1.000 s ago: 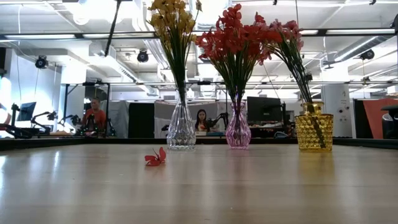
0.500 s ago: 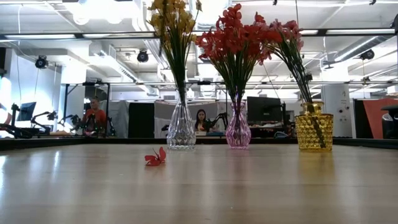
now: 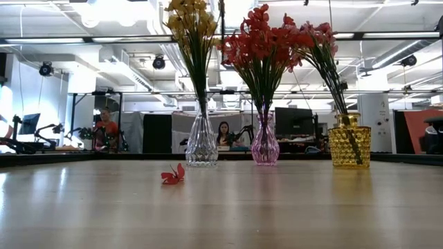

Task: Sort flowers into vase by color
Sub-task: Put the pink flowers into the yellow vase

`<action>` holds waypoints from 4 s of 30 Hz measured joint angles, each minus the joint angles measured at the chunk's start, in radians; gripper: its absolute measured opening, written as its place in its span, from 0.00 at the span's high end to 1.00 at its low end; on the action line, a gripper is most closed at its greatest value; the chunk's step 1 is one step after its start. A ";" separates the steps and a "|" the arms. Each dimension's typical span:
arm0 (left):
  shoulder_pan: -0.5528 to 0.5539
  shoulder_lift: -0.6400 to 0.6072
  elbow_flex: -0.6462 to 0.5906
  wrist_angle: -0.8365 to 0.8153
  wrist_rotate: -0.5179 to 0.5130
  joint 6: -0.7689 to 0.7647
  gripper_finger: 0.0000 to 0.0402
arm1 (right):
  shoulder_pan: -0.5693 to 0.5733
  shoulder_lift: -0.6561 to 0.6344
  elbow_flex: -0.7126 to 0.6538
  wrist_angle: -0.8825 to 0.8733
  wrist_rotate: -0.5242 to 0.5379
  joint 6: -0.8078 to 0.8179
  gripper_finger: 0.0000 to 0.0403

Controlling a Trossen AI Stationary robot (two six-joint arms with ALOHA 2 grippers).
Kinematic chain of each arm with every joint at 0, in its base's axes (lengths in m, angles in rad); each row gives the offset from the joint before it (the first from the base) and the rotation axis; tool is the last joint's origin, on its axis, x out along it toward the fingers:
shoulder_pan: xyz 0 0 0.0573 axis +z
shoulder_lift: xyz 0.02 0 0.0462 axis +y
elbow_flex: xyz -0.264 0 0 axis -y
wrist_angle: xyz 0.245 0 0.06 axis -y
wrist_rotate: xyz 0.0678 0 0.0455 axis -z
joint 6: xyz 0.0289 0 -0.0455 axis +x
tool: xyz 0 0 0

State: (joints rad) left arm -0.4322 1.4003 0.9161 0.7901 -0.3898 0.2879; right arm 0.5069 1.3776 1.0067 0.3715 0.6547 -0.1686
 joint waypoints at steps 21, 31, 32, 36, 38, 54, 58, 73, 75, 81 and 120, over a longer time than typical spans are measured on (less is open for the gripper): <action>0.005 0.080 0.000 0.115 -0.011 -0.010 1.00 | -0.074 0.039 0.053 -0.028 -0.116 0.060 0.71; 0.009 0.080 0.000 0.106 -0.019 -0.012 0.96 | -0.074 0.039 0.053 -0.032 -0.124 0.049 0.96; 0.009 0.080 0.000 0.106 -0.019 -0.012 0.96 | -0.074 0.039 0.053 -0.032 -0.124 0.049 0.96; 0.009 0.080 0.000 0.105 -0.021 -0.010 0.95 | -0.074 0.039 0.052 -0.032 -0.140 0.052 0.97; 0.010 0.080 0.000 0.105 -0.020 -0.010 0.95 | -0.074 0.039 0.052 -0.032 -0.139 0.053 0.97; 0.008 0.023 0.001 -0.089 -0.114 -0.029 0.60 | -0.073 0.019 0.052 -0.058 -0.131 0.061 0.97; 0.008 -0.047 0.001 -0.205 -0.113 -0.079 0.45 | -0.073 -0.034 0.050 -0.134 -0.078 0.104 0.97; 0.008 -0.280 0.000 -0.569 -0.109 -0.186 0.33 | -0.036 -0.219 -0.190 0.024 0.216 0.116 0.97; 0.008 -0.303 0.000 -0.604 -0.122 -0.186 0.33 | -0.027 -0.234 -0.207 0.026 0.303 0.120 0.97; 0.008 -0.341 0.000 -0.695 -0.215 -0.186 0.33 | -0.015 -0.267 -0.231 0.033 0.405 0.126 0.97; 0.009 -0.366 0.000 -0.869 -0.420 -0.185 0.36 | 0.064 -0.774 -0.529 -0.014 0.673 0.025 0.97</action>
State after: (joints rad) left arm -0.4236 1.0340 0.9161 -0.0790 -0.8098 0.1030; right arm 0.5713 0.6031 0.4774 0.3580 1.3276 -0.1432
